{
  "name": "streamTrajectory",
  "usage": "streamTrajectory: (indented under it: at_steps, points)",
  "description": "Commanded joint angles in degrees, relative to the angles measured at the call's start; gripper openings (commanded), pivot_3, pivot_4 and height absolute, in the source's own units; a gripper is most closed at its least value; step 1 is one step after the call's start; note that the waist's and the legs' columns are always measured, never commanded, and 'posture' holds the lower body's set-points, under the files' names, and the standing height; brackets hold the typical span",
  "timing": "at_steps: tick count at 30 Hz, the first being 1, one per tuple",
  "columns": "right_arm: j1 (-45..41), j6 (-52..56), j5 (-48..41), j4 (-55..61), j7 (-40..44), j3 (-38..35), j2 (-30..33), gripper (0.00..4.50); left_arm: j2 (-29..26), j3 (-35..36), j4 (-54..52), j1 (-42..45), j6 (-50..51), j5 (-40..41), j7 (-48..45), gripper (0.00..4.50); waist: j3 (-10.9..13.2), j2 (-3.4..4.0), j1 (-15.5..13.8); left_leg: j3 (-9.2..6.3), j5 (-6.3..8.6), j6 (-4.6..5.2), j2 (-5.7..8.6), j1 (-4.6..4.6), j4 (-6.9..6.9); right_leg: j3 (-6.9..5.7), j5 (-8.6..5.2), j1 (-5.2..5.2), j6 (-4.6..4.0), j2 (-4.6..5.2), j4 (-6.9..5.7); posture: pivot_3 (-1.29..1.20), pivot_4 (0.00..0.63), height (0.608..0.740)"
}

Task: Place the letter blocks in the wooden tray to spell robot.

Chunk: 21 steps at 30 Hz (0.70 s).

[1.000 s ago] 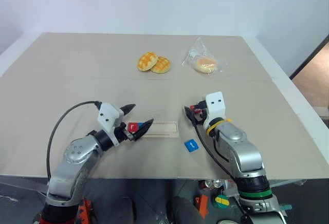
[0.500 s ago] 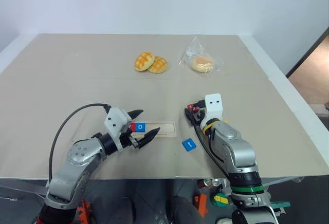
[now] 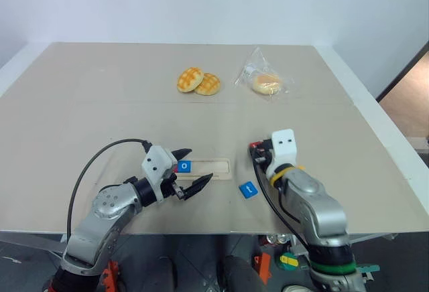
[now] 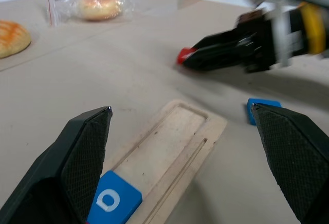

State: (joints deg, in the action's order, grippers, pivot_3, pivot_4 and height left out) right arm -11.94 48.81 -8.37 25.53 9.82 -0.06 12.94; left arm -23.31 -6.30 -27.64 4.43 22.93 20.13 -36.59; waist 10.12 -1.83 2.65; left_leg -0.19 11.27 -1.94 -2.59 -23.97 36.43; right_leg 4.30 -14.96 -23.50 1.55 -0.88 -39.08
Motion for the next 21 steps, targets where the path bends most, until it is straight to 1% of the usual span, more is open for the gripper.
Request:
streamTrajectory:
  at_steps: [1,4,7,9,11,12,13,15,16,17,18,20,21]
  points:
    - [3.71,4.46,-2.92,10.98,1.35,0.40,0.61,1.21,-0.71,0.54,-1.82,-0.23,-1.17,0.01,-0.16,4.50,0.00,0.00,0.01,-0.01,0.00,0.00,-0.01,0.02,0.00,-0.01,-0.01,0.02,-0.01,-0.01,0.00,0.00,0.150,0.740]
    - [6.44,6.98,-4.21,15.21,0.96,0.62,0.00,1.21,-1.19,0.31,-1.74,-0.32,-1.17,0.14,-0.53,4.50,0.00,0.00,0.09,-0.01,0.00,0.00,-0.04,0.06,0.00,-0.02,0.02,0.02,-0.05,-0.04,-0.01,0.00,0.150,0.740]
    - [7.98,7.85,-4.49,16.15,-0.03,0.81,-0.98,1.21,-1.66,-0.09,-1.36,-0.11,-1.46,-0.12,-1.03,4.50,0.00,-0.01,0.10,0.00,-0.01,0.01,-0.05,0.13,0.01,-0.02,0.03,0.05,-0.11,-0.05,-0.01,0.00,0.150,0.740]
    - [8.19,7.94,-4.58,15.86,-0.42,0.61,-1.56,1.21,-1.83,-0.32,-1.08,0.10,-1.57,-0.20,-1.21,4.50,0.00,-0.01,0.09,0.00,-0.01,0.01,-0.05,0.13,0.01,-0.01,-0.07,0.05,-0.31,-0.04,-0.01,0.00,0.150,0.740]
    - [7.80,7.74,-4.58,15.72,-0.74,0.45,-1.78,2.29,-2.09,-0.69,-0.87,0.26,-1.65,-0.29,-1.46,4.50,0.00,-0.01,0.09,0.03,-0.01,0.01,-0.04,0.12,0.01,0.00,-0.07,0.04,-0.31,-0.03,0.00,0.00,0.150,0.740]
    - [7.57,7.69,-4.62,15.72,-0.79,0.39,-1.79,2.64,-2.21,-0.86,-0.73,0.35,-1.77,-0.40,-1.58,4.50,0.00,-0.01,0.09,0.05,-0.01,0.01,-0.04,0.11,0.01,0.01,-0.08,0.04,-0.30,-0.02,0.00,0.00,0.150,0.740]
    - [7.37,7.31,-4.61,15.83,-0.72,0.40,-1.62,2.87,-2.31,-0.97,-0.61,0.42,-1.87,-0.52,-1.66,4.50,0.00,-0.01,0.09,0.05,-0.01,0.01,-0.03,0.11,0.01,0.02,-0.08,0.04,-0.29,-0.02,0.01,0.00,0.150,0.740]
    - [6.94,6.92,-4.93,16.35,-0.11,-0.17,-0.81,3.68,-2.38,-1.06,-0.49,0.48,-1.93,-0.66,-1.69,4.50,0.00,-0.01,0.09,0.05,-0.01,0.00,-0.03,0.09,0.01,0.01,-0.05,0.03,-0.18,-0.01,0.01,0.00,0.150,0.740]
    - [6.59,6.65,-5.13,16.41,0.32,-0.65,-0.31,3.91,-2.38,-1.11,-0.42,0.51,-1.94,-0.74,-1.69,4.50,0.00,-0.01,0.09,0.05,-0.01,0.00,-0.03,0.09,0.00,0.01,-0.04,0.03,-0.15,-0.01,0.01,0.00,0.150,0.740]
    - [6.02,6.41,-5.51,16.31,1.07,-1.34,0.48,4.33,-2.38,-1.25,-0.30,0.57,-2.04,-0.93,-1.72,4.50,0.00,0.00,0.08,0.05,-0.01,0.00,-0.02,0.09,0.00,0.00,-0.02,0.03,-0.10,-0.01,0.01,0.00,0.150,0.740]
    - [4.93,6.08,-6.37,15.98,2.66,-2.24,1.87,4.46,-2.47,-1.50,-0.07,0.76,-2.30,-1.33,-1.85,4.50,0.01,-0.01,0.08,0.04,0.00,0.00,-0.02,0.08,0.00,-0.01,-0.02,0.03,-0.10,-0.01,0.01,0.00,0.150,0.740]
    - [0.43,4.20,-9.69,12.86,9.22,-5.45,6.89,4.46,-2.38,-1.87,0.44,1.21,-2.81,-1.88,-2.02,4.50,0.04,0.01,0.13,0.04,-0.01,0.00,0.00,0.08,0.00,0.00,-0.02,0.03,-0.10,0.00,0.02,0.00,0.150,0.740]
    - [-2.08,1.95,-11.26,9.86,14.13,-6.25,10.28,4.46,-2.27,-1.98,0.70,1.44,-3.04,-1.99,-2.09,4.50,0.10,0.05,0.13,0.07,-0.01,0.00,0.00,0.09,0.02,0.02,-0.02,0.04,-0.11,0.00,0.02,0.00,0.150,0.740]
